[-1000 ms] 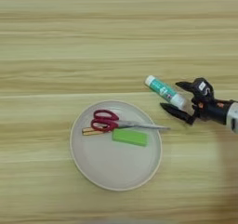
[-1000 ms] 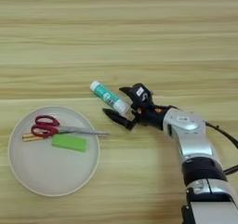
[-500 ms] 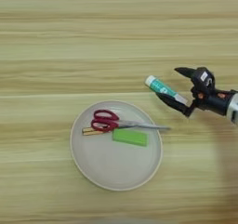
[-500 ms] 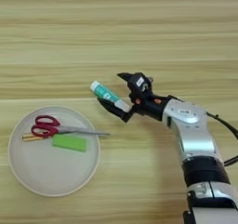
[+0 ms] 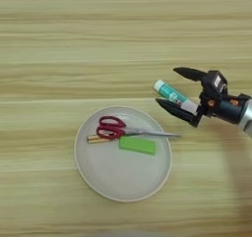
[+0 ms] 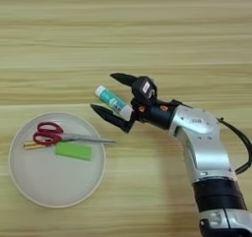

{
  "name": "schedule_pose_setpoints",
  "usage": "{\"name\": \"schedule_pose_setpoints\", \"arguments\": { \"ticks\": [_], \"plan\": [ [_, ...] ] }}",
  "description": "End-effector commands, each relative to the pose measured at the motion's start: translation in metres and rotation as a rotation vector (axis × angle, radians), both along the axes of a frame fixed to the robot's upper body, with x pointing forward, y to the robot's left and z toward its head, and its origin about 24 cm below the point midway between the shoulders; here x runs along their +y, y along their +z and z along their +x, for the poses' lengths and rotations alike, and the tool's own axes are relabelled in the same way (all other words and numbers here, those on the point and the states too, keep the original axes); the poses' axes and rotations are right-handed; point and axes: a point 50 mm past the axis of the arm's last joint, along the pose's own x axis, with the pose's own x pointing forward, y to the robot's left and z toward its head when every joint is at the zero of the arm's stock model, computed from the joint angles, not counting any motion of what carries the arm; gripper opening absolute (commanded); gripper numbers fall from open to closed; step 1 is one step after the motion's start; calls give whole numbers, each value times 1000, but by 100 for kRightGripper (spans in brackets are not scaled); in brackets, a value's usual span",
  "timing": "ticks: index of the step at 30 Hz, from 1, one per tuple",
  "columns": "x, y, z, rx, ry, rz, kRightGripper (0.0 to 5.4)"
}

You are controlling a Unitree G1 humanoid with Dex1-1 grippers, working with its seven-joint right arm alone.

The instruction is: Move the objects on the table

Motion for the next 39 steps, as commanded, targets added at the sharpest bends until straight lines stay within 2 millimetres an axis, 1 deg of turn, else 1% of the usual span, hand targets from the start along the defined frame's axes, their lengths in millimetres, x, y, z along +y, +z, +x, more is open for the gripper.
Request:
{"name": "schedule_pose_setpoints", "arguments": {
  "ticks": [1,10,22,26,35,39],
  "plan": [
    [5,28,-3,-125,81,14,538],
    [14,28,-27,-116,265,27,538],
    [21,23,-56,-45,488,-28,538],
    [26,22,-66,-20,579,-53,538],
    [35,15,-77,17,662,-96,538],
    [42,7,-84,43,700,-111,538]
  ]
}}
